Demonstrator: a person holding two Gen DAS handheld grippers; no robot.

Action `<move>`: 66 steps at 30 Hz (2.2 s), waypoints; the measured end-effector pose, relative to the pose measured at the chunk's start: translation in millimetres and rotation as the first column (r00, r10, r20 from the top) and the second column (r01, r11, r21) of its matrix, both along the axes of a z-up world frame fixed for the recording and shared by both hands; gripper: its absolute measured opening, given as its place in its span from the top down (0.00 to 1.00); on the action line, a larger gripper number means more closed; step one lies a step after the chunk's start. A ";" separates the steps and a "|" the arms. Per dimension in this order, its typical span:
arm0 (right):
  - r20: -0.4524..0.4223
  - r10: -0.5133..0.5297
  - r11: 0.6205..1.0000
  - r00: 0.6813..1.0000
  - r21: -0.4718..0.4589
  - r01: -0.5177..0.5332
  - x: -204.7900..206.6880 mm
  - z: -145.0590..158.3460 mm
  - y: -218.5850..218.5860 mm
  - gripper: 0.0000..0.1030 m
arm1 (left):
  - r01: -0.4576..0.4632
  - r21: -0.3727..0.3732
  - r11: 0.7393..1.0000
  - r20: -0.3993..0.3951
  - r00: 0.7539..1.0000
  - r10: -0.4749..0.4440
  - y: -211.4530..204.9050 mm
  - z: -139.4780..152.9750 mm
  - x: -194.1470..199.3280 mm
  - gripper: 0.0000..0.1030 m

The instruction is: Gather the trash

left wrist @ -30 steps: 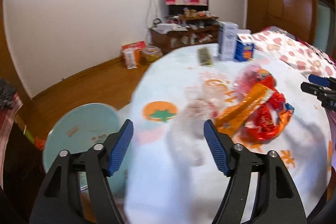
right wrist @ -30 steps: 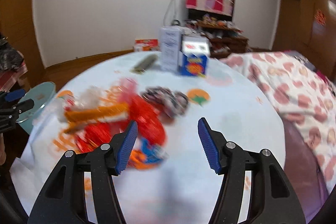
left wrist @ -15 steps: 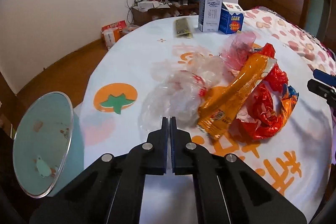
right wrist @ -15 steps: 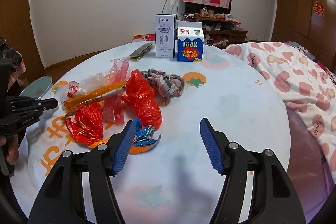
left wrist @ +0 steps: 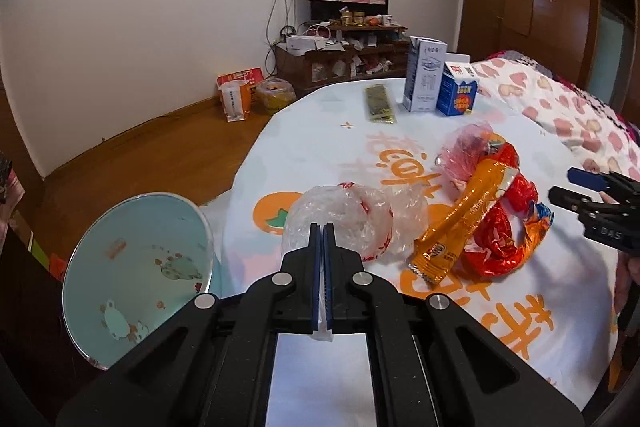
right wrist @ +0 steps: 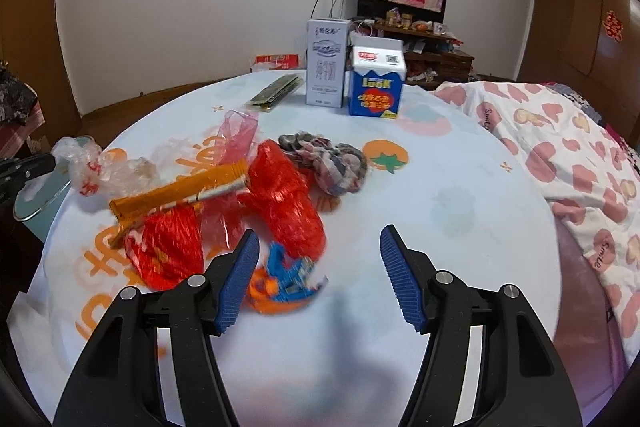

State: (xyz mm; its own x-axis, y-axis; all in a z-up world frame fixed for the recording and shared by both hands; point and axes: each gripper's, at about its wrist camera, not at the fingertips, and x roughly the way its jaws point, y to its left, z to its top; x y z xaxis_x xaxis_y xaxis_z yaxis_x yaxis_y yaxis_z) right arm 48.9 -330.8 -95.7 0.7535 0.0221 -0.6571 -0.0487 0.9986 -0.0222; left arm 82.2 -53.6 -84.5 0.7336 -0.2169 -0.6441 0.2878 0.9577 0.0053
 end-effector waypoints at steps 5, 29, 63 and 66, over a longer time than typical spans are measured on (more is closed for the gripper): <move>-0.116 0.044 0.999 0.992 0.012 -0.042 33.2 -17.5 8.9 0.72 | -0.004 -0.020 1.000 0.000 1.000 0.004 2.3 2.5 0.9 0.99; 0.016 0.002 1.000 1.000 0.020 -0.002 0.3 14.3 -13.2 0.90 | -0.032 0.029 0.999 -0.023 0.999 0.033 9.9 -17.9 -0.9 0.58; 0.088 0.015 0.999 0.996 0.028 -0.018 -14.9 34.6 -12.4 0.90 | -0.039 0.036 0.999 0.053 0.998 0.037 -0.5 -2.1 17.7 0.46; 0.079 -0.016 1.000 0.997 0.025 0.014 -17.6 31.0 -25.4 0.90 | -0.011 0.040 0.999 0.043 0.999 0.009 -10.7 -5.2 29.6 0.45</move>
